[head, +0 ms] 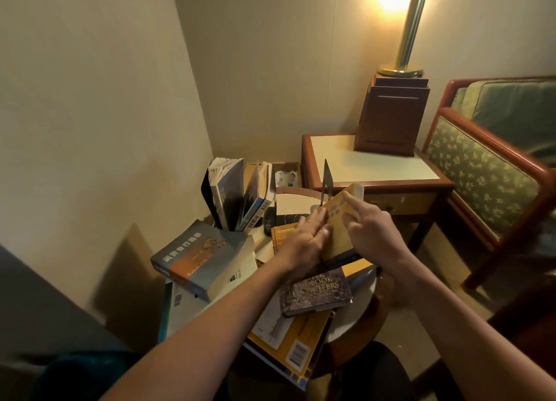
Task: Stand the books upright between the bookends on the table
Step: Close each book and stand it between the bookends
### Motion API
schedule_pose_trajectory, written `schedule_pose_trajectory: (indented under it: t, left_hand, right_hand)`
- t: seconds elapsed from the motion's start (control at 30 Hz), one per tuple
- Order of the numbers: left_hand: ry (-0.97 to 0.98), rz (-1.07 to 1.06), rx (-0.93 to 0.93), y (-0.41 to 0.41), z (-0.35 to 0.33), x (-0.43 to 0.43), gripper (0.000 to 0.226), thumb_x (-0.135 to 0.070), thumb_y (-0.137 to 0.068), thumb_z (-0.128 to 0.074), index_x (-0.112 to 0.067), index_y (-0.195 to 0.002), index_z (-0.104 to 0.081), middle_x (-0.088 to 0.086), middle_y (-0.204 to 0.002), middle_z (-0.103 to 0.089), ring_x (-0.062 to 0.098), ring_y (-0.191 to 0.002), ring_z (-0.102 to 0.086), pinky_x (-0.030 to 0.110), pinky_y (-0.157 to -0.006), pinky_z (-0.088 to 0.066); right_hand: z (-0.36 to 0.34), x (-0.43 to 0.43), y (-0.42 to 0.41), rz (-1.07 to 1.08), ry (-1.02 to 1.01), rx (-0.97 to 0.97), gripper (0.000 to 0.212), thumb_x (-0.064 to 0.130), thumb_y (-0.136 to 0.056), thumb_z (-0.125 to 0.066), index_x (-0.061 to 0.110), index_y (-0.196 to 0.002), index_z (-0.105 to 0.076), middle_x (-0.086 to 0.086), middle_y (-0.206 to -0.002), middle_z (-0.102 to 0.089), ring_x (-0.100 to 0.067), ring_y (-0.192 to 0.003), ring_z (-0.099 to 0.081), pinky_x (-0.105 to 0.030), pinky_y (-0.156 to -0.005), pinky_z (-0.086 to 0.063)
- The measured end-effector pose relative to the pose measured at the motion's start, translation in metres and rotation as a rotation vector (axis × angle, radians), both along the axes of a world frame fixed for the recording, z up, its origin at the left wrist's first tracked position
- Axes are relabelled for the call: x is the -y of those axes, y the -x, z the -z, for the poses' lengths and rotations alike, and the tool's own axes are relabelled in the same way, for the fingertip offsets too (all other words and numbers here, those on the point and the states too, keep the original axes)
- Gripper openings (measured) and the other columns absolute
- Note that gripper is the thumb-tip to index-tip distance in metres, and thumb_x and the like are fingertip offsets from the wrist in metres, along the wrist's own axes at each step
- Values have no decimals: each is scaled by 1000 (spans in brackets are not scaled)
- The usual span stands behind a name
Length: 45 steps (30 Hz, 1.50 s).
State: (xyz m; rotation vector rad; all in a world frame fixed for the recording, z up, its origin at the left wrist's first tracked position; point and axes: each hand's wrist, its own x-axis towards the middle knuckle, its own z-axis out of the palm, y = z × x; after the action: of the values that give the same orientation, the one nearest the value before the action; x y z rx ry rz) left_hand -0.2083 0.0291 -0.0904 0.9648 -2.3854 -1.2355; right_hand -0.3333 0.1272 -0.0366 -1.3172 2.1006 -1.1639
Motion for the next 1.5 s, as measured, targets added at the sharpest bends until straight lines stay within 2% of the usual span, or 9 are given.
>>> schedule_pose_trajectory:
  t: [0.07,0.17,0.47,0.93,1.03,1.27,1.33,1.43,1.5]
  left_hand:
    - [52,-136,101,-5,-5,21,54,-41,-108,-30,-21,-158,-23,7,-164,-25,32,-150,-23,54,-121,-23]
    - [259,-293,252,-15,-5,61,58,-39,-106,-36,-16,-158,-23,7,-167,-17,32,-154,-12,59,-123,-15]
    - [688,-55,690,-36,17,116,73,-44,-103,-43,-29,-161,-1,-5,-169,7,31,-155,9,55,-125,-2]
    - [801,-263,513,-102,20,157,78,-38,-95,-53,-15,-160,-16,2,-168,-14,31,-153,-17,48,-125,-15]
    - [794,-305,488,-116,24,165,82,-42,-94,-56,-15,-160,-15,3,-168,-14,33,-153,-16,49,-125,-13]
    - [909,-339,531,-121,28,170,86,-50,-87,-60,-10,-157,-29,8,-164,-28,35,-153,-17,58,-121,2]
    - [961,-371,512,-120,31,172,81,-50,-86,-63,-9,-152,-39,9,-159,-37,32,-151,-27,58,-120,-3]
    - [976,-410,467,-119,33,177,71,-51,-91,-58,-11,-148,-45,6,-154,-46,25,-145,-40,54,-115,-24]
    - [961,-407,437,-119,32,177,68,-49,-92,-59,-11,-147,-46,7,-152,-49,25,-143,-43,53,-111,-32]
  right_hand:
    - [-7,4,0,-29,-8,-31,52,18,-105,-46,29,-155,-33,-15,-139,-56,-22,-96,-63,-39,-71,-63]
    - [-12,13,-1,-77,-3,-34,53,17,-105,-47,29,-155,-32,-14,-145,-51,-33,-127,-54,-41,-82,-60]
    - [-19,43,-1,-126,20,0,52,17,-105,-48,29,-154,-35,-11,-144,-50,-32,-134,-46,-28,-80,-44]
    - [-20,80,-30,-223,31,-49,52,17,-105,-48,34,-153,-37,-11,-144,-52,-28,-121,-57,-34,-77,-58]
    - [-18,92,-37,-238,35,-43,52,18,-105,-48,35,-152,-36,-10,-143,-52,-29,-124,-55,-43,-79,-58]
    - [-27,146,-57,-212,74,-157,51,14,-106,-43,27,-155,-34,-13,-146,-50,-36,-124,-56,-31,-68,-55]
    - [-28,166,-62,-205,52,-159,52,11,-106,-40,23,-156,-32,-15,-149,-46,-41,-129,-51,-30,-72,-48]
    - [-25,200,-64,-162,10,-176,60,5,-102,-39,21,-158,-24,-18,-147,-49,-30,-100,-63,-32,-55,-57]
    - [-24,225,-64,-126,-18,-194,68,3,-97,-40,20,-159,-18,-18,-147,-48,-31,-106,-62,-36,-72,-62]
